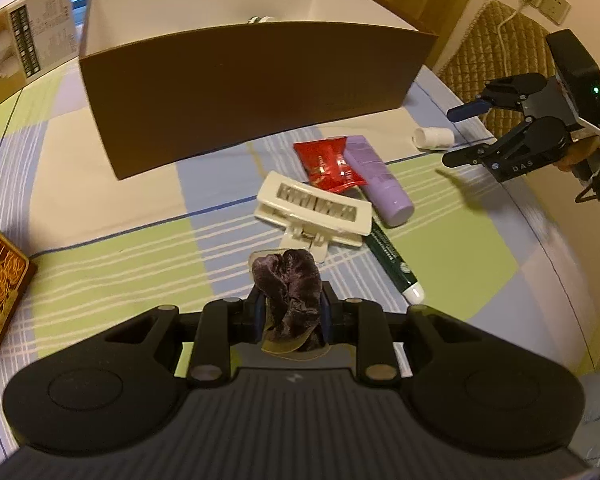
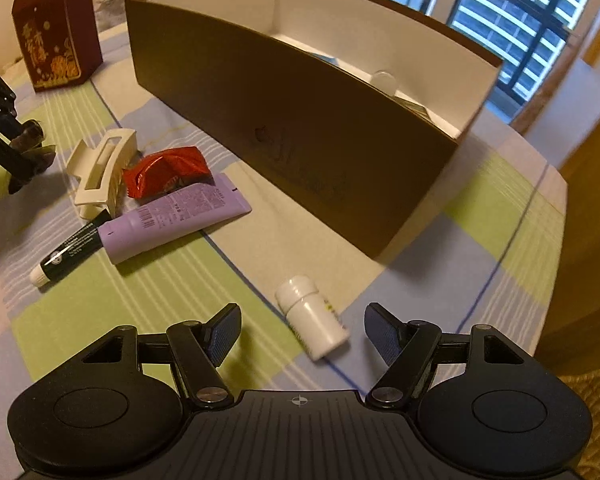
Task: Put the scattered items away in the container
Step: 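Grasp the brown scrunchie with the left tool while the right tool grasps the white pill bottle, then carry the scrunchie and pill bottle over the open box with both tools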
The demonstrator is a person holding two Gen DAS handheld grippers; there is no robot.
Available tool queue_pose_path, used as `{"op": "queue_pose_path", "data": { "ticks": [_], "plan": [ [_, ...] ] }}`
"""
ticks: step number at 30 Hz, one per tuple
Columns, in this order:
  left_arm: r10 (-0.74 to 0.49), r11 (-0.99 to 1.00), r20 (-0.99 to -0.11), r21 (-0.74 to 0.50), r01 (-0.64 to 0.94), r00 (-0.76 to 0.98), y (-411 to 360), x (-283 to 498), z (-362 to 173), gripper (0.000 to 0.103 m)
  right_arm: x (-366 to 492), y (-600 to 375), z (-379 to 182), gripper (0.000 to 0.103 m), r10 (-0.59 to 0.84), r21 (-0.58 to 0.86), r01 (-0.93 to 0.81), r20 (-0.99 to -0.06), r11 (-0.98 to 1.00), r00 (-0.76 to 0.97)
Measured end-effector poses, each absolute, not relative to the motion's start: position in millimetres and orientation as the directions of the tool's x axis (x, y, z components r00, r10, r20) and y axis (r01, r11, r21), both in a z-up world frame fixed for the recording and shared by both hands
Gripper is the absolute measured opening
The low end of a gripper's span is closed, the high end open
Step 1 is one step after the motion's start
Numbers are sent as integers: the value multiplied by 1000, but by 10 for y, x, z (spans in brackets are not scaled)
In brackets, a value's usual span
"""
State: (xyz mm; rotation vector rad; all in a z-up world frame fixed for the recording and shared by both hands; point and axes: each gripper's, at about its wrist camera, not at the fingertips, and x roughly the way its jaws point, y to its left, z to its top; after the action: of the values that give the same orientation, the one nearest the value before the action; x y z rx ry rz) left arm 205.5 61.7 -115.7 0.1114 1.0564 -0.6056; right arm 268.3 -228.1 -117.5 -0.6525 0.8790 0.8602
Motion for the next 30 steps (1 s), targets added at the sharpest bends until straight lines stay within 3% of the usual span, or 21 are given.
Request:
{"op": "queue_pose_path", "data": {
  "ticks": [3, 6, 8, 18, 30],
  "plan": [
    [-415, 836, -845, -209, 507, 337, 620, 2034, -1186, 22, 2757, -2236, -1224, 47, 339, -125, -858, -883, 498, 326],
    [-414, 837, -849, -214, 503, 328, 606, 2017, -1210, 22, 2793, -2233, -1261, 47, 321, -109, -853, -897, 510, 306],
    [-416, 837, -849, -218, 502, 325, 597, 2001, -1216, 22, 2803, -2247, -1259, 30, 319, -83, -843, -902, 532, 290],
    [-411, 841, -850, -216, 496, 328, 570, 1931, -1214, 22, 2570, -2150, -1200, 29, 273, -37, -787, -927, 616, 257],
    [-396, 853, -853, -205, 480, 340, 612, 1843, -1120, 22, 2153, -1991, -841, 29, 338, 6, -818, -912, 576, 231]
  ]
}}
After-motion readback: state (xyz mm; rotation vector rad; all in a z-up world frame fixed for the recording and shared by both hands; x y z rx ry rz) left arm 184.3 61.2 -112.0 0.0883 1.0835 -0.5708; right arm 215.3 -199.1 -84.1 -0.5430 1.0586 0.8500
